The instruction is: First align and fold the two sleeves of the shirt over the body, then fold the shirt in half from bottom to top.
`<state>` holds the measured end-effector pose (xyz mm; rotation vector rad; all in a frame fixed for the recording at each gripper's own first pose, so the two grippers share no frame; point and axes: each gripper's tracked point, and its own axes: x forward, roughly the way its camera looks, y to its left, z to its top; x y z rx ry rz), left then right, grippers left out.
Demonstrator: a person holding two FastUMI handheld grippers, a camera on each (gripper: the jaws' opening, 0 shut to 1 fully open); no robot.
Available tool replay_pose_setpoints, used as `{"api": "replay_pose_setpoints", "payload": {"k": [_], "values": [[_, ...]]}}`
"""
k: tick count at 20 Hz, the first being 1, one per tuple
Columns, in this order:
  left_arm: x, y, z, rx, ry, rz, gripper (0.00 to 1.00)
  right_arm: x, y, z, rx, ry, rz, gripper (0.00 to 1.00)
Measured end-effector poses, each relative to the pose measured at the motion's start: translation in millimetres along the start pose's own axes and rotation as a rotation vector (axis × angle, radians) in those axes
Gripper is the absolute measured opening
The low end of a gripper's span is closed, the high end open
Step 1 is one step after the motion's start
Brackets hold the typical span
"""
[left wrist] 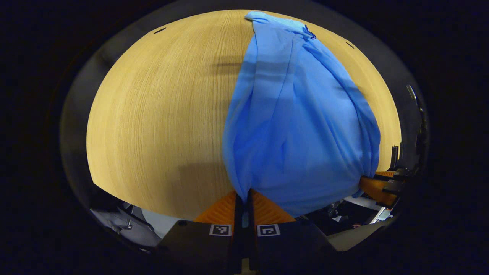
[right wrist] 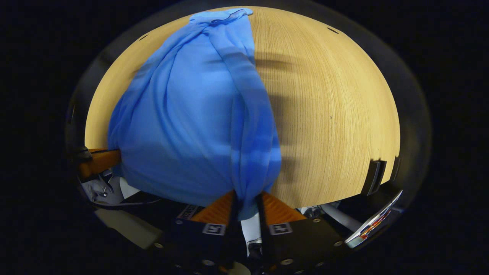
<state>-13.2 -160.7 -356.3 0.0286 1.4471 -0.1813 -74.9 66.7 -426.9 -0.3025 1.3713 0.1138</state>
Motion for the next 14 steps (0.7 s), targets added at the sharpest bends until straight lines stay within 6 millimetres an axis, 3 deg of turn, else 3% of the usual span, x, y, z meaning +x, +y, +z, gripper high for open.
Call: {"api": "replay_pose_setpoints", "payload": {"k": [2, 4, 6, 10, 14], "values": [[-4.1, 11.5, -4.0, -0.028, -0.027, -0.062, 0.07, -1.1, 1.2, 0.7, -0.08, -0.02, 0.002, 0.01], [-7.3, 20.2, 3.2, -0.015, -0.03, -0.07, 0.04, -4.7, 9.8, -2.0, -0.053, -0.004, 0.047, 0.01], [-20.9, 17.4, 19.8, 0.002, -0.05, -0.071, 0.04, -13.3, 7.8, 14.3, -0.025, -0.027, 0.066, 0.01], [-55.1, 10.0, 67.4, 0.01, -0.137, -0.084, 0.04, -47.2, -7.4, 75.4, -0.051, -0.169, 0.041, 0.0], [-62.0, 8.1, 123.2, 0.037, -0.25, -0.08, 0.04, -76.4, -15.5, 135.6, -0.073, -0.287, 0.026, 0.0]]}}
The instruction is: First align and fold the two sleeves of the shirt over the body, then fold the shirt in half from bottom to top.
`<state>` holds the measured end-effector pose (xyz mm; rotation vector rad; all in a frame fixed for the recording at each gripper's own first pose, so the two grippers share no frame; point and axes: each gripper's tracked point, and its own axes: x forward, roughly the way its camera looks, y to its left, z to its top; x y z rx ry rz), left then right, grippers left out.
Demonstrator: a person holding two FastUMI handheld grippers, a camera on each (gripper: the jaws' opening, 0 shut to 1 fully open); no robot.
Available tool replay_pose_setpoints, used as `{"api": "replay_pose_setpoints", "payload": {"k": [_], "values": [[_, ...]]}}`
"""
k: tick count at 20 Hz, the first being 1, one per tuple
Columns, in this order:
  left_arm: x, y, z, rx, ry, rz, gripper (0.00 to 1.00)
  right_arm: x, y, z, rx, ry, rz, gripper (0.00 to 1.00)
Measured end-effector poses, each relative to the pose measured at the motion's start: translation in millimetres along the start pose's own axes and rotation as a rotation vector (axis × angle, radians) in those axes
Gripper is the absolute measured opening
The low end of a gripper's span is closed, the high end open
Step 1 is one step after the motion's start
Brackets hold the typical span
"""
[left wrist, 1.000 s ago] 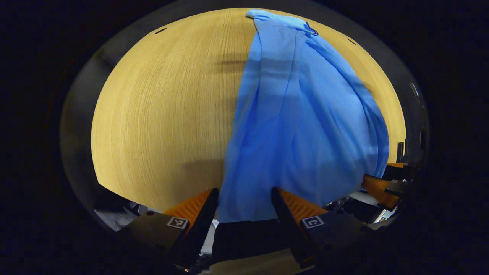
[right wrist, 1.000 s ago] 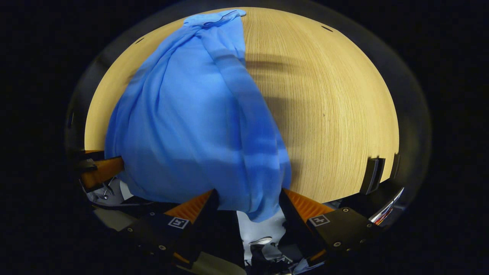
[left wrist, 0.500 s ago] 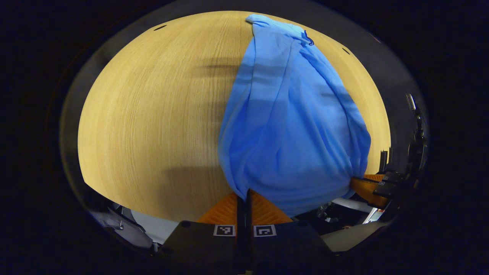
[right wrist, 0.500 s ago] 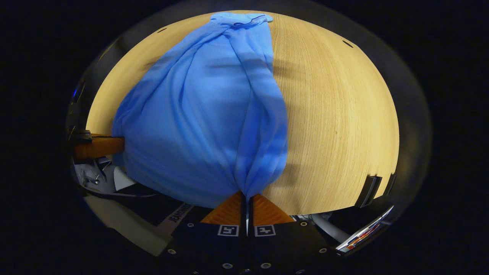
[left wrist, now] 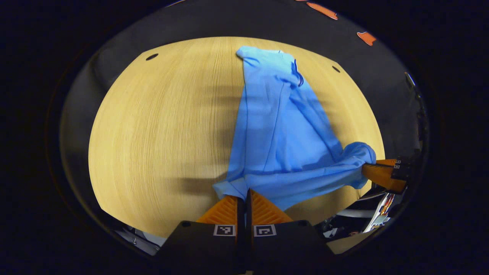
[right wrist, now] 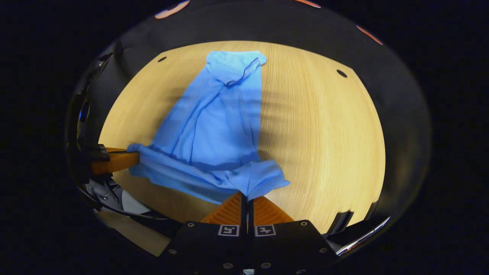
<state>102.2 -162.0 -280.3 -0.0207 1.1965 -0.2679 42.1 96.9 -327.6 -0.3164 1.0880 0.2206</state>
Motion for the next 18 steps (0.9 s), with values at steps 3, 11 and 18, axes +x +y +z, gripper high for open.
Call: {"api": "replay_pose_setpoints", "payload": {"k": [3, 11, 18], "values": [[-2.6, 5.7, 49.4, -0.006, -0.071, -0.002, 0.04, 0.2, -8.0, 34.3, 0.036, -0.048, -0.004, 0.01], [8.3, 2.6, 165.3, 0.051, -0.184, -0.001, 0.04, 4.4, -40.9, 136.9, 0.035, -0.175, -0.044, 0.0], [25.6, 14.9, 258.8, 0.031, -0.26, 0.018, 0.04, 31.5, -60.9, 229.1, 0.013, -0.247, -0.069, 0.0]]}}
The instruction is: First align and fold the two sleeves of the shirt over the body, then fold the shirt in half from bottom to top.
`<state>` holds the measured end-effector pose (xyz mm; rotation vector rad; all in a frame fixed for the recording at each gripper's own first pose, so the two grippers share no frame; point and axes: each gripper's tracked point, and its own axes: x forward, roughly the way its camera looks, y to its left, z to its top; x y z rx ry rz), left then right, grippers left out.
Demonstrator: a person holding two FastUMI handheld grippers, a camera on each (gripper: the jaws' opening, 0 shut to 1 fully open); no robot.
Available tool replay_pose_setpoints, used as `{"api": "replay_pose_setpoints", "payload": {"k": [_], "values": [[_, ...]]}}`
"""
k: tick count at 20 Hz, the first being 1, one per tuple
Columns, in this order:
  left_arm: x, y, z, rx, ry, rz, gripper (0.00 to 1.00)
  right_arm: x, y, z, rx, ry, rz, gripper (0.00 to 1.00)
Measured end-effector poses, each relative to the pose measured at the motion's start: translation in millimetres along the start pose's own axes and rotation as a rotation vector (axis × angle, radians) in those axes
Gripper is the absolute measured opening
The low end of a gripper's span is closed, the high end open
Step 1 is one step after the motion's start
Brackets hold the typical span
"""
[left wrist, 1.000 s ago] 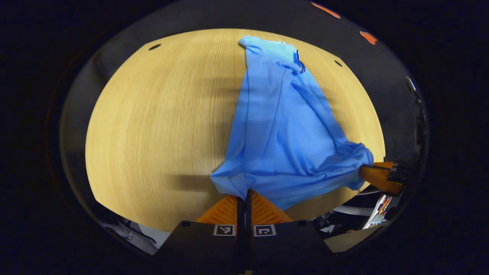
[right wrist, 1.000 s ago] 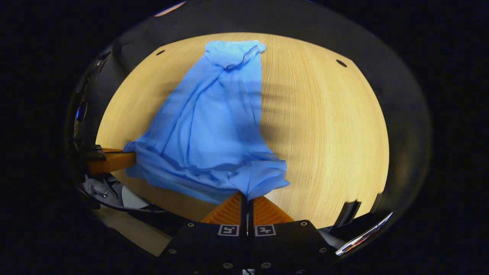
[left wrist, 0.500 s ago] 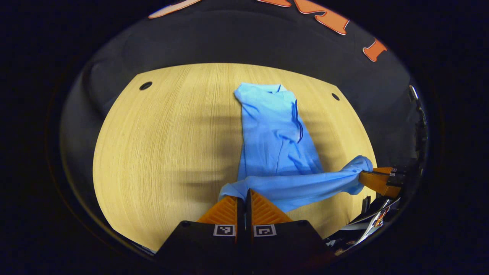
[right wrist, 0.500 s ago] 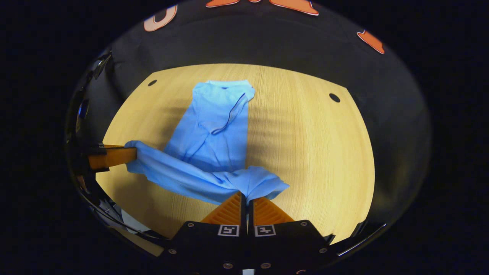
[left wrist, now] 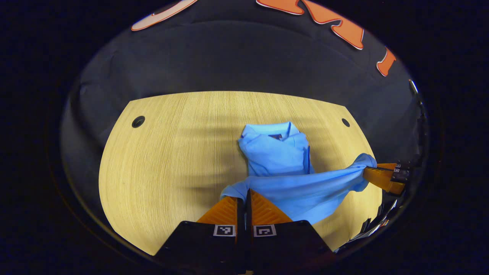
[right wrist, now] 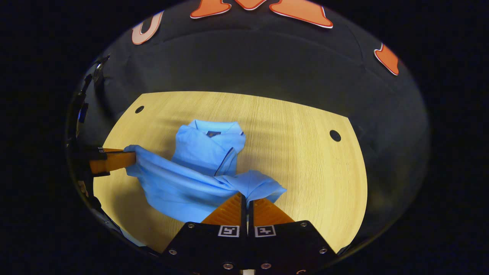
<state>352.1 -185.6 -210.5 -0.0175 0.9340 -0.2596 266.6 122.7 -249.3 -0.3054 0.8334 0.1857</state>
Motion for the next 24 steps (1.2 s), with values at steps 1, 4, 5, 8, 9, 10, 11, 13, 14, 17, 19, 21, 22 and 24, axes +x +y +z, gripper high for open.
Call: {"api": "replay_pose_setpoints", "payload": {"k": [1, 4, 5, 8, 9, 10, 11, 13, 14, 17, 19, 21, 22, 24], "values": [[8.4, 2.8, 9.7, -0.001, -0.005, 0.004, 0.04, 10.4, -0.2, 9.3, -0.01, -0.008, 0.0, 0.0], [33.1, 13.7, 36.0, -0.001, -0.017, 0.021, 0.04, 37.9, 0.3, 32.4, -0.023, -0.023, -0.009, 0.01], [44.7, 17.3, 42.3, 0.006, -0.019, 0.029, 0.04, 47.3, 2.3, 35.7, -0.022, -0.018, -0.004, 0.0], [72.1, 25.5, 46.1, 0.01, -0.003, 0.043, 0.03, 78.8, 2.8, 44.7, -0.016, -0.028, -0.008, 0.01], [79.3, 25.4, 47.1, 0.003, 0.004, 0.041, 0.04, 87.5, 1.3, 44.3, -0.016, -0.025, -0.016, 0.01], [87.3, 26.6, 44.0, -0.002, 0.004, 0.045, 0.04, 94.9, 1.5, 41.0, -0.004, -0.014, -0.02, 0.01], [92.2, 28.3, 45.0, -0.001, 0.006, 0.051, 0.04, 98.8, 1.6, 39.3, 0.016, 0.002, -0.02, 0.02], [99.6, 34.8, 41.7, -0.004, 0.008, 0.079, 0.08, 101.0, -1.3, 42.0, 0.05, 0.004, -0.034, 0.06], [97.6, 35.9, 40.2, -0.012, 0.003, 0.083, 0.12, 101.5, -7.1, 42.8, 0.064, 0.0, -0.048, 0.12], [84.1, 39.6, 46.5, -0.024, -0.023, 0.088, 0.73, 90.8, -12.6, 39.5, 0.105, 0.011, -0.037, 0.6], [69.0, 45.5, 54.8, -0.013, -0.057, 0.111, 1.0, 78.4, -18.1, 39.0, 0.144, 0.003, -0.032, 0.84], [49.3, 48.8, 68.3, 0.015, -0.12, 0.153, 0.98, 57.3, -21.5, 41.2, 0.175, -0.02, -0.018, 0.99], [33.5, 49.0, 78.7, 0.032, -0.166, 0.169, 0.98, 45.3, -24.6, 42.9, 0.185, -0.039, -0.013, 0.99], [-8.1, 49.5, 97.1, 0.064, -0.252, 0.193, 0.97, 17.0, -30.2, 46.1, 0.191, -0.082, -0.008, 0.99]]}}
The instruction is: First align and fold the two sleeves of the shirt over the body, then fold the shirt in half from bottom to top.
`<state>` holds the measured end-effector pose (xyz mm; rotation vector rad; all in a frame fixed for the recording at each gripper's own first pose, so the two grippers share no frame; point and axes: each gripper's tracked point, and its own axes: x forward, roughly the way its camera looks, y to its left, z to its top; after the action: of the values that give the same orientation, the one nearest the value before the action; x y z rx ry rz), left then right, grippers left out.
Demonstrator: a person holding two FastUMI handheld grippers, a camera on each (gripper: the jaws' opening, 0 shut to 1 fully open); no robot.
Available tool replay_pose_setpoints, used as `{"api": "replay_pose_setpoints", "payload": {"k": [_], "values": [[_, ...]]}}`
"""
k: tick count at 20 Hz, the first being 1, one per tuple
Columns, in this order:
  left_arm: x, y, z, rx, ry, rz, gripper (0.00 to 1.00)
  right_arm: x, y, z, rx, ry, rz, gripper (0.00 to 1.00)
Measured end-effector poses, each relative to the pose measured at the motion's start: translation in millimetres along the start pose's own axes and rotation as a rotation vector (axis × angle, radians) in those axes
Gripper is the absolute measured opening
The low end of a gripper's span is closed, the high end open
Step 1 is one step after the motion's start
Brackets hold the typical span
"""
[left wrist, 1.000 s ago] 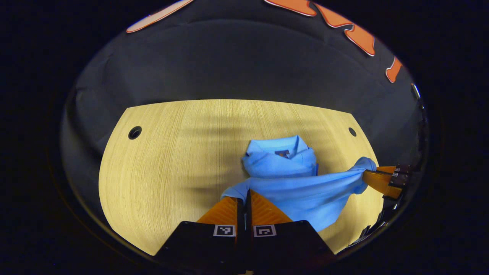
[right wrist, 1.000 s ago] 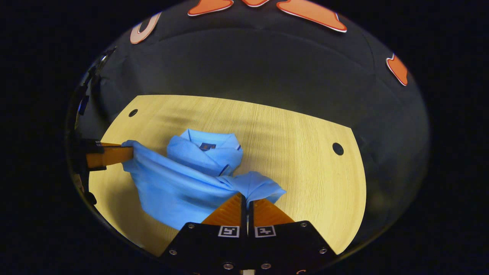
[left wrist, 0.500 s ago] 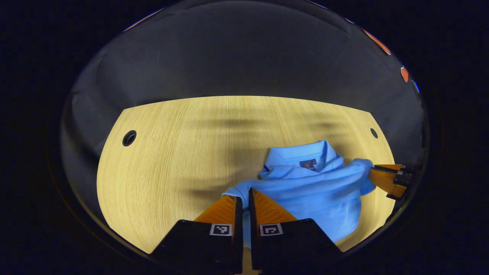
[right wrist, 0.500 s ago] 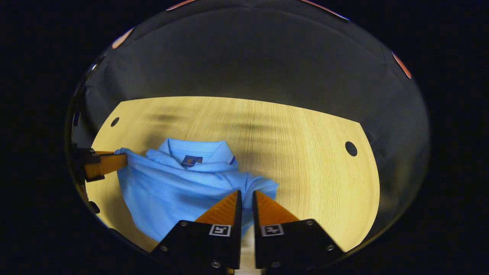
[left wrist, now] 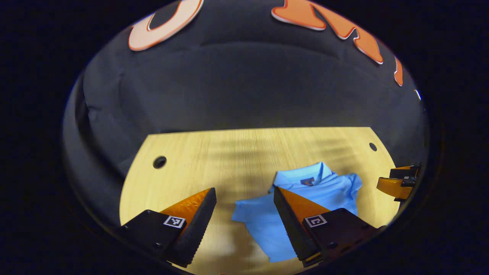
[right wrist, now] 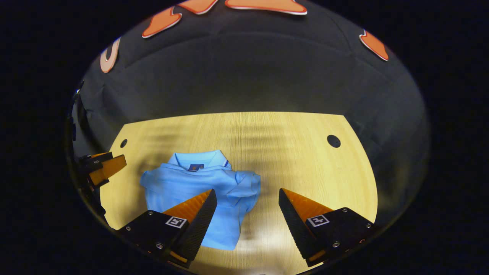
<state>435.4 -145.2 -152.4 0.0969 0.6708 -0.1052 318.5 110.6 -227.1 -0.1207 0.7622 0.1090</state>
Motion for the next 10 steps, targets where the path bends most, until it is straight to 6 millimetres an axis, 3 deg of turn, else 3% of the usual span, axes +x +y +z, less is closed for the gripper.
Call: {"api": "replay_pose_setpoints", "payload": {"k": [3, 6, 10], "values": [[-55.5, 0.3, 30.7, 0.022, -0.125, 0.021, 0.98, -45.3, -8.2, 12.1, 0.016, -0.09, 0.012, 0.99], [-124.2, -3.5, 60.5, 0.02, -0.256, 0.018, 0.97, -96.3, -17.1, 23.7, 0.013, -0.205, 0.009, 0.99], [-195.8, -4.5, 73.6, 0.002, -0.401, 0.041, 0.97, -153.5, -27.9, 32.8, -0.023, -0.364, 0.001, 0.98]]}}
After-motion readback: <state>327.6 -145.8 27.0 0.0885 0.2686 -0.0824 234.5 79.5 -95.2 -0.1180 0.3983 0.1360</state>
